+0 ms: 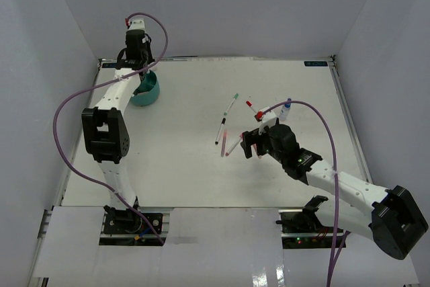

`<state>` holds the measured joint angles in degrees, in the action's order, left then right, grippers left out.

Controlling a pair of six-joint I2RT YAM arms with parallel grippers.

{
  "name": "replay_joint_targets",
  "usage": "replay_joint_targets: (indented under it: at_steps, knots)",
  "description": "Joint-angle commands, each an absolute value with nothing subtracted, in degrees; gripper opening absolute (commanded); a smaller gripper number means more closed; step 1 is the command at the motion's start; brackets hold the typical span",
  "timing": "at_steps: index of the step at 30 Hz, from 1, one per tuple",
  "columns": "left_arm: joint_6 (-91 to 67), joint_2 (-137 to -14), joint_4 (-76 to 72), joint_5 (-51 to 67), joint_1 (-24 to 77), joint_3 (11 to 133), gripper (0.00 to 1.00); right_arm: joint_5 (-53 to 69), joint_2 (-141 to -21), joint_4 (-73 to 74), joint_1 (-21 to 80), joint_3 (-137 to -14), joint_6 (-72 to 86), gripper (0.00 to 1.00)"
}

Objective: Sort the stationery into containers
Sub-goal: Place the pen in the storage box.

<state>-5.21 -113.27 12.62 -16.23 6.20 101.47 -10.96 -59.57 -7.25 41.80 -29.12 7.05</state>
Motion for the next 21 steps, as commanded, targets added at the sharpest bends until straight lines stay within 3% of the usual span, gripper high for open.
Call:
replay_joint_targets:
  at_steps: [1, 5, 14, 16, 21]
  knots:
    - [-5.89, -114.69, 15.03, -14.24, 5.1, 103.8, 0.01, -12.39, -58.1, -7.3, 41.75, -28.57, 7.03, 0.97]
    - [-6.85, -115.75, 15.64, -13.54, 4.48, 102.84, 0.08, -13.01, -57.13, -6.86, 41.75, -28.13, 7.64, 0.97]
    - [-8.26, -116.11, 17.22, -10.46, 4.31, 102.74, 0.4, -13.36, -55.2, -5.27, 41.75, -26.9, 8.7, 0.97]
    - [-8.52, -115.49, 17.93, -9.24, 4.31, 103.01, 0.51, -13.36, -54.58, -5.1, 41.75, -26.72, 8.79, 0.97]
    - [-9.14, -111.72, 20.56, -7.65, 4.48, 102.74, 0.63, -13.27, -53.26, -4.57, 41.75, -26.11, 9.31, 0.97]
